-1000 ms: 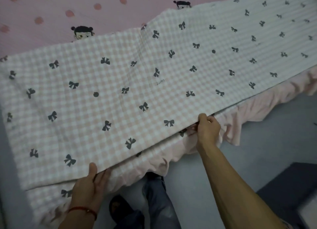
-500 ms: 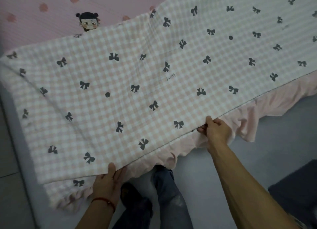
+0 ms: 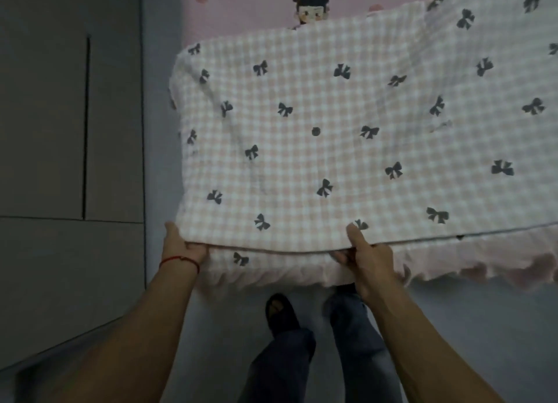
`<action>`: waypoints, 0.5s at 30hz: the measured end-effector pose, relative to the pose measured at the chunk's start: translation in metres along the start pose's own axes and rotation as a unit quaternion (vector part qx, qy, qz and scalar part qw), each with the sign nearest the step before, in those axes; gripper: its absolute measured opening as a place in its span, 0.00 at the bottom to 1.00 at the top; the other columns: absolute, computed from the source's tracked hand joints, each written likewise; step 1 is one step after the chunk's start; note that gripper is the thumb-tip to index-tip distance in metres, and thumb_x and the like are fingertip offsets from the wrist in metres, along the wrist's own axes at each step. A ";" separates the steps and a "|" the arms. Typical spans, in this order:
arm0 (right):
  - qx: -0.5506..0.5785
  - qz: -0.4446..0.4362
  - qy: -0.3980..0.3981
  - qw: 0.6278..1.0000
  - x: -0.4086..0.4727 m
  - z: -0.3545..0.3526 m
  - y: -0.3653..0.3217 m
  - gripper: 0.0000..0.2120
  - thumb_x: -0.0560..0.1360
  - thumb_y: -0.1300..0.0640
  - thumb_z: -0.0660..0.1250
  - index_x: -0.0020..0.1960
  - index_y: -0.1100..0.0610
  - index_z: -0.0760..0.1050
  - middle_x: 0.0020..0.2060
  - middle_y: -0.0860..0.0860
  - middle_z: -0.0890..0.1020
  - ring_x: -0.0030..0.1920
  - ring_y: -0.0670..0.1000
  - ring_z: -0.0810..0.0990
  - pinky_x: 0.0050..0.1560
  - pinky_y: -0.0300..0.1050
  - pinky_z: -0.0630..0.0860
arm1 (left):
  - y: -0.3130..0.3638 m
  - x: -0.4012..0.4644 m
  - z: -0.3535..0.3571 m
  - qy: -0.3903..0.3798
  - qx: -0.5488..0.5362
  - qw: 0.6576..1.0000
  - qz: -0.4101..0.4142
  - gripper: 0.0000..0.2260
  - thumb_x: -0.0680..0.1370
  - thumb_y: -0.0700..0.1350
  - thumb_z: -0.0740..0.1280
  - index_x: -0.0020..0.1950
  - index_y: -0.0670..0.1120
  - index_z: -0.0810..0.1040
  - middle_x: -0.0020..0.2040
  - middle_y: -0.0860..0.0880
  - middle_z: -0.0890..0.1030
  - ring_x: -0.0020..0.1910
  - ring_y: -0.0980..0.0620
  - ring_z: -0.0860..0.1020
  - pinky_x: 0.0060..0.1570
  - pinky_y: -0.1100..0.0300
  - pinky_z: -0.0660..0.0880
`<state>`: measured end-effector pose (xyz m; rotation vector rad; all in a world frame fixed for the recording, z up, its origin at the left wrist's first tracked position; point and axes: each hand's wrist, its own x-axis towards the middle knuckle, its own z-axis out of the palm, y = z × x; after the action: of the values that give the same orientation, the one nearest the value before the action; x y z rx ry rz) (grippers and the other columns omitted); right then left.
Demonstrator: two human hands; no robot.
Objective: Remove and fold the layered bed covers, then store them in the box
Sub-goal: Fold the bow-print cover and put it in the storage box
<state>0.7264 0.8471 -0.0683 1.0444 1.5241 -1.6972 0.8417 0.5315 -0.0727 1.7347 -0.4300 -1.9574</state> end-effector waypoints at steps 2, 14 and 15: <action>-0.008 0.002 -0.009 1.000 -0.006 0.014 0.009 0.16 0.76 0.54 0.75 0.51 0.68 0.80 0.42 0.62 0.86 0.38 0.57 0.86 0.44 0.51 0.84 | 0.008 -0.005 -0.019 -0.001 -0.027 1.000 0.011 0.16 0.84 0.53 0.62 0.63 0.44 0.80 0.62 0.43 0.82 0.65 0.42 0.78 0.67 0.43 0.73; -0.055 0.001 -0.016 0.998 -0.024 0.009 0.023 0.15 0.78 0.58 0.71 0.56 0.69 0.78 0.47 0.61 0.87 0.46 0.59 0.87 0.42 0.47 0.85 | -0.030 -0.013 -0.103 0.000 0.028 0.999 -0.028 0.15 0.84 0.45 0.62 0.71 0.43 0.73 0.63 0.44 0.79 0.58 0.49 0.79 0.70 0.50 0.70; -0.075 0.007 -0.017 0.997 -0.024 0.009 0.024 0.15 0.79 0.58 0.71 0.57 0.70 0.78 0.44 0.60 0.87 0.43 0.59 0.88 0.40 0.47 0.85 | -0.028 -0.010 -0.105 0.000 0.040 0.999 -0.026 0.14 0.84 0.44 0.61 0.70 0.44 0.74 0.64 0.44 0.79 0.59 0.49 0.79 0.71 0.50 0.70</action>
<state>0.7577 0.8338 -0.0591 0.9402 1.5921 -1.5572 0.9415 0.5687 -0.0943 1.8127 -0.4737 -2.0029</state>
